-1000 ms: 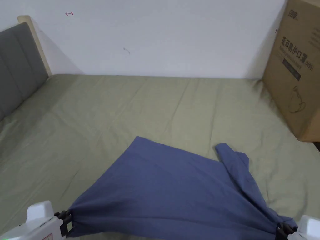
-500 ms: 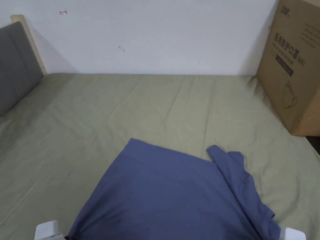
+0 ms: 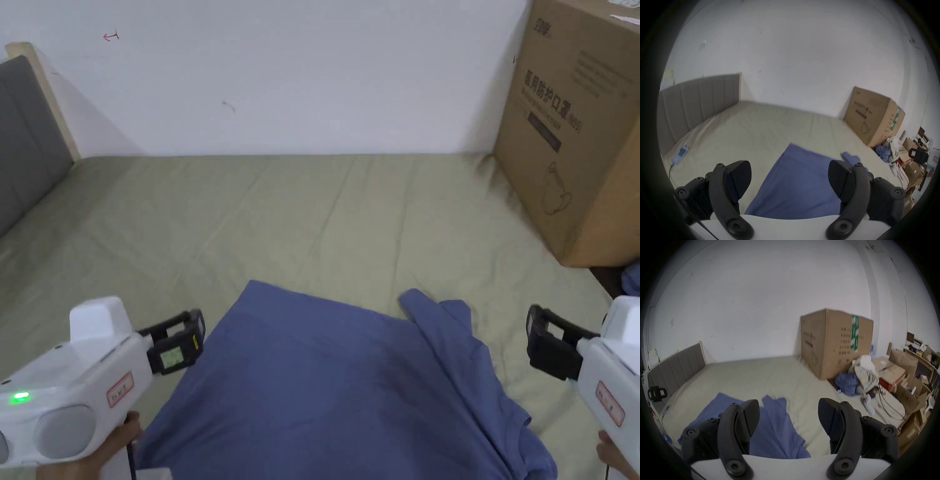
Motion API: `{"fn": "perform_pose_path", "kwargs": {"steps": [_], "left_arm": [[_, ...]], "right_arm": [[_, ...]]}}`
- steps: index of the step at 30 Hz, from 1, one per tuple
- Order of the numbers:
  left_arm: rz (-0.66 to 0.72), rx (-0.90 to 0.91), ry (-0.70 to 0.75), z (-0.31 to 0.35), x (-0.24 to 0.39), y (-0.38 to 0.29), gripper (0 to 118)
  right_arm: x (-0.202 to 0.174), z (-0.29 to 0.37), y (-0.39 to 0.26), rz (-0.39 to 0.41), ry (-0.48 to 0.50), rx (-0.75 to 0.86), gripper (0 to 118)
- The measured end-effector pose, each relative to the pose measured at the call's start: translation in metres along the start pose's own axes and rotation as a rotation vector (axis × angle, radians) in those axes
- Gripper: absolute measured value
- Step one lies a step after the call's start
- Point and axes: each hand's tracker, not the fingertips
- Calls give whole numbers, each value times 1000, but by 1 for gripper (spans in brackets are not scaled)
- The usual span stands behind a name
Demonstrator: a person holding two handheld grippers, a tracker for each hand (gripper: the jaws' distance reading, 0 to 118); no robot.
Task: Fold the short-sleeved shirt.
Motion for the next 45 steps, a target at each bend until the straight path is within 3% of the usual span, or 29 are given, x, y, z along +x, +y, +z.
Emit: {"fn": "perform_pose_path", "kwargs": {"steps": [4,6,7,8,9,10,11,12,19,31,33,35,37,41,42,43,45], "left_arm": [[-45,67,-1,-3,22,6,97],[-56,85,-8,-7,27,3,80],[-60,89,-12,-10,30,2,60],[-65,89,-18,-13,33,1,42],[-68,91,-26,-18,35,-1,27],[-77,91,-31,-23,37,-3,11],[-81,94,-35,-27,40,-4,1],[-86,97,-38,-31,42,-5,0],[-61,6,-93,-98,44,11,0],[-107,-355,-74,-332,22,22,1],[-113,-432,-61,-363,18,16,21],[-126,-506,-46,-392,13,6,68],[-150,-565,9,-413,12,-7,96],[-183,-602,28,-436,11,-28,96],[-185,-614,36,-441,12,-32,93],[-186,-647,49,-447,12,-38,79],[-181,-679,36,-452,13,-47,74]], "right_arm": [[-8,7,10,32,-7,55,77],[-11,7,10,41,-13,67,74],[-7,1,7,42,-18,70,68],[-7,0,6,45,-18,73,58],[-8,-1,6,47,-15,77,41],[-10,-2,5,48,-15,82,14],[-8,-7,5,51,-18,84,0],[-8,-10,5,55,-17,84,0],[-4,-42,8,51,-15,62,0],[-2,-124,-4,52,-31,-49,0],[-1,-136,-8,53,-40,-68,0],[0,-146,-14,52,-48,-89,0],[2,-154,-18,53,-57,-105,0],[7,-161,-28,51,-75,-136,0],[9,-162,-30,50,-79,-143,0],[10,-162,-33,52,-85,-153,0],[14,-162,-37,53,-94,-171,0]]}}
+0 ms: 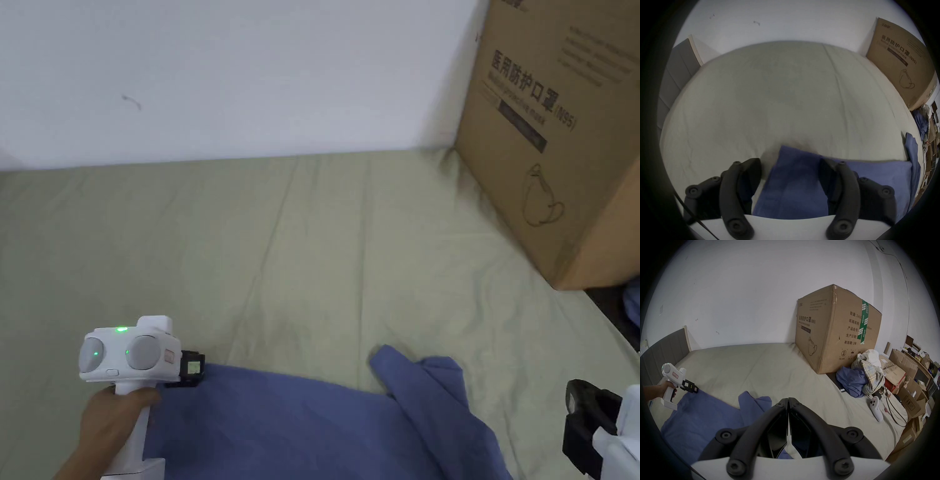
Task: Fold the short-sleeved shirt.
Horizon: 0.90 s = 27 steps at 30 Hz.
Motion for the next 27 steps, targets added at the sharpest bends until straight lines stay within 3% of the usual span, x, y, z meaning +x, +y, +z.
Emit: {"fn": "perform_pose_path", "kwargs": {"steps": [1,3,6,10,11,13,14,15,21,23,25,27], "left_arm": [[0,33,24,5,2,-2,66],[7,25,15,10,4,2,34],[-57,67,-36,29,10,-4,5],[-61,193,-34,72,18,-16,3],[-48,211,-55,84,16,-18,3],[-27,248,-92,114,18,-26,3],[-31,258,-96,126,17,-30,3],[-31,268,-99,135,17,-33,3],[-46,307,-120,183,23,-54,3],[-45,313,-125,189,24,-59,3],[-43,315,-124,191,24,-62,3],[-32,314,-128,194,23,-65,3]], "right_arm": [[2,0,-1,0,-3,-6,0],[4,1,-3,-3,-7,-25,0],[9,-6,-8,-20,-3,-76,0],[13,-23,-21,-43,63,-185,8],[13,-27,-25,-40,64,-207,22],[13,-38,-34,-23,65,-272,80],[13,-44,-40,-14,84,-287,93],[13,-49,-44,-9,107,-303,95],[6,-97,-65,18,147,-416,94],[-2,-105,-70,13,152,-448,87],[-5,-113,-74,1,168,-454,72],[-11,-115,-73,-11,175,-466,46]]}}
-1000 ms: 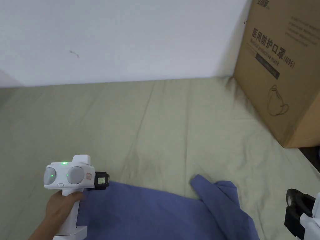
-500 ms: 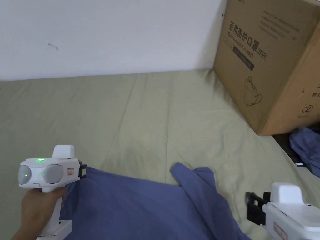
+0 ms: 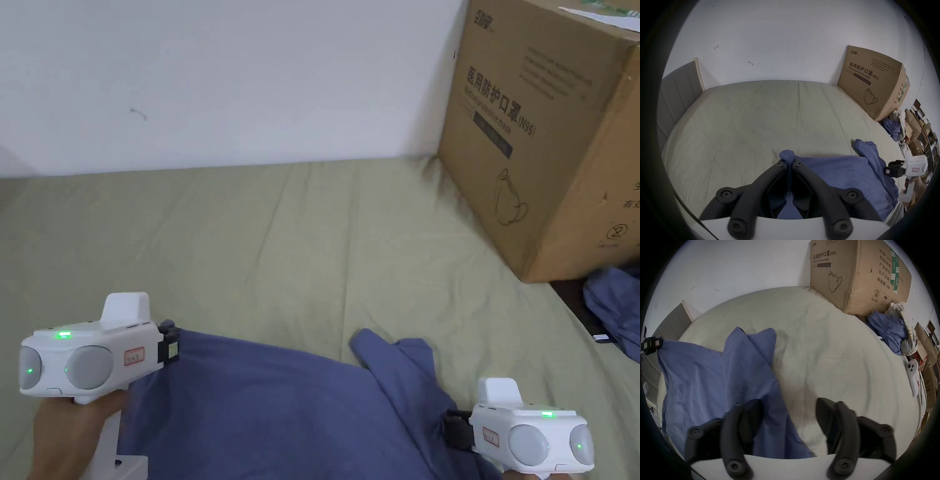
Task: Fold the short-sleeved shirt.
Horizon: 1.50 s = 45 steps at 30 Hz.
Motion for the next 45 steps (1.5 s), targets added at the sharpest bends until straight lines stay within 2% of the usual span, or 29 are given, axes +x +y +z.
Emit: {"fn": "perform_pose_path", "kwargs": {"steps": [1,2,6,15,18,24,30,33,42,45], "left_arm": [[8,-1,-2,-4,-5,-1,3],[13,-2,-3,-6,-7,-3,3],[28,1,1,-3,-13,-7,3],[68,24,15,23,-22,-18,3],[95,55,13,38,-25,-20,3],[114,149,43,79,-38,-2,3],[103,264,100,126,-55,43,3],[101,328,131,150,-67,76,3],[77,504,218,212,-82,180,3],[70,552,242,220,-83,212,3]], "right_arm": [[-1,-1,0,-5,11,-4,18],[-1,-1,-1,-20,35,1,0],[6,11,-2,-33,49,32,0],[20,71,10,15,51,181,0],[26,103,16,-7,36,286,0],[34,172,55,8,12,458,0],[14,222,112,54,-13,597,0],[8,238,149,33,8,665,0],[-21,288,254,70,9,860,0],[-18,289,295,68,24,900,0]]}}
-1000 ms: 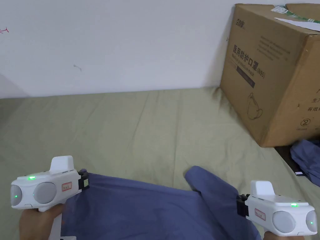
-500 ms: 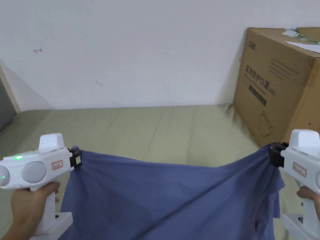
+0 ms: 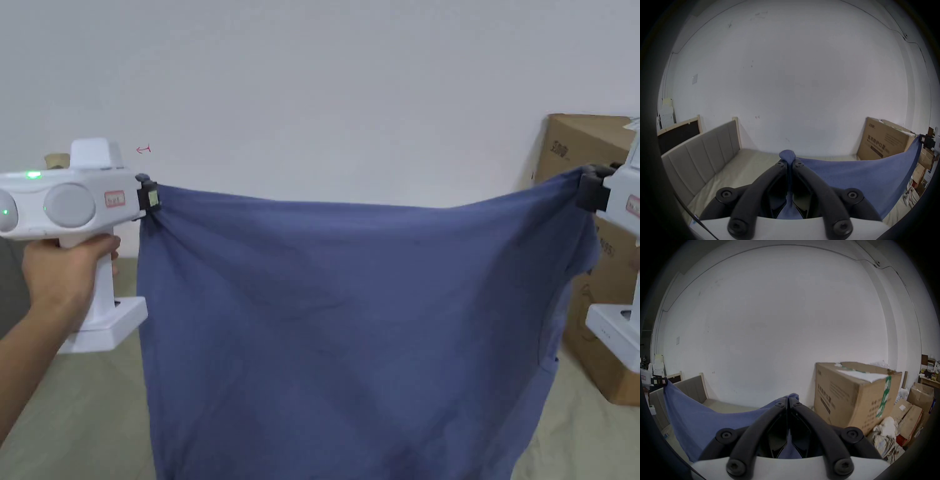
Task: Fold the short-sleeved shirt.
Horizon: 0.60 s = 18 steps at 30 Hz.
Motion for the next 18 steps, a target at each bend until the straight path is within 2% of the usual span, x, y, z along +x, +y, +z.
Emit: {"fn": "perform_pose_path", "kwargs": {"steps": [8,13,18], "left_arm": [[-29,51,30,-44,6,36,3],[-30,21,26,-74,8,3,3],[-25,-69,22,-105,13,-64,3]], "right_arm": [[-4,-42,35,30,6,64,0],[-1,-59,8,31,3,49,0],[11,-82,-57,20,-5,-49,0]]}}
